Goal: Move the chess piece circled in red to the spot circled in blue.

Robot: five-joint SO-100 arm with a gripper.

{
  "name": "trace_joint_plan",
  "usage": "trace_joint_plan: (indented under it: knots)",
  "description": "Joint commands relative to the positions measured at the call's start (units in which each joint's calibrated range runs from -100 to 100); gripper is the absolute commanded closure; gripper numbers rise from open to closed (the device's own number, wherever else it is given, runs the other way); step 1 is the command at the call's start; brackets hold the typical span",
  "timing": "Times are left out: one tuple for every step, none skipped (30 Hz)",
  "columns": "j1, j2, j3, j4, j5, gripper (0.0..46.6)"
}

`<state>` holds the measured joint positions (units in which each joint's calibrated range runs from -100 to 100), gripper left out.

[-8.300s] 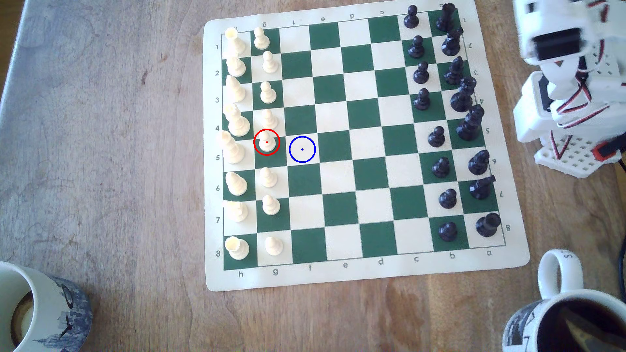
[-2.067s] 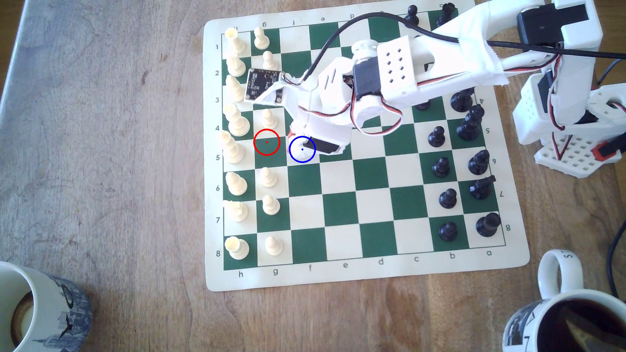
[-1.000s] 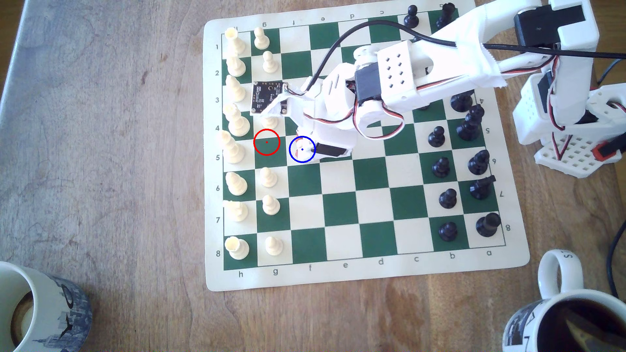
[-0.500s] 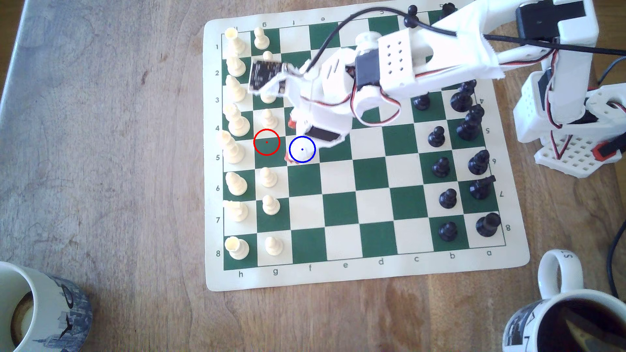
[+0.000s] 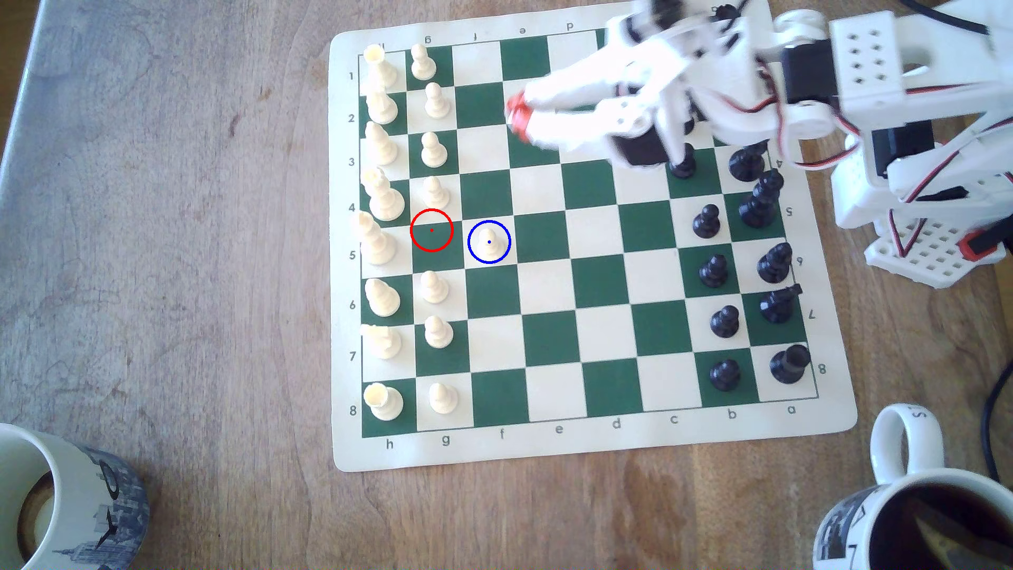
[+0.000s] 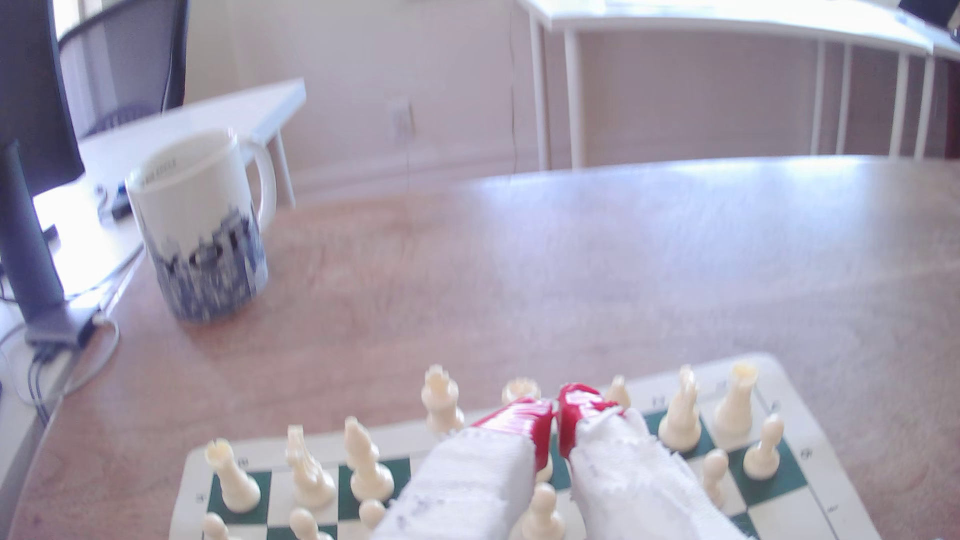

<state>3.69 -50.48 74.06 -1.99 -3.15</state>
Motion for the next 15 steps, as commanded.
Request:
trace_joint_plan:
  knots:
    - [0.4,-22.9,12.5,-9.1,0.3,46.4]
    - [0.3,-25.5,14.1,-9.9,0.3,46.4]
    - [0.2,-27.4,15.5,-11.3,0.3,46.4]
    - [-0.1,-29.2,17.1,-13.1,0.3,46.4]
    - [-0.8,-32.8,20.2,-16.4,0.3,46.4]
    - [-1.0,-34.7,21.5,-17.7,0.3,46.4]
    - [-1.4,-37.1,22.8,-18.3,0.3,46.4]
    - [-1.5,-39.2,23.7,-18.6,0.3,46.4]
    - [-1.5,-41.3,24.4,-19.1,0.4,46.4]
    - [-1.6,-44.9,25.5,-20.9,0.6,46.4]
    - [-1.9,-45.3,25.8,-23.6,0.7,46.4]
    - [-2.0,-45.3,25.8,-27.2,0.7,46.4]
    - [-1.7,-45.3,25.8,-32.7,0.7,46.4]
    - [-1.5,-45.3,25.8,-36.4,0.7,46.4]
    - [-1.1,-45.3,25.8,-39.4,0.7,46.4]
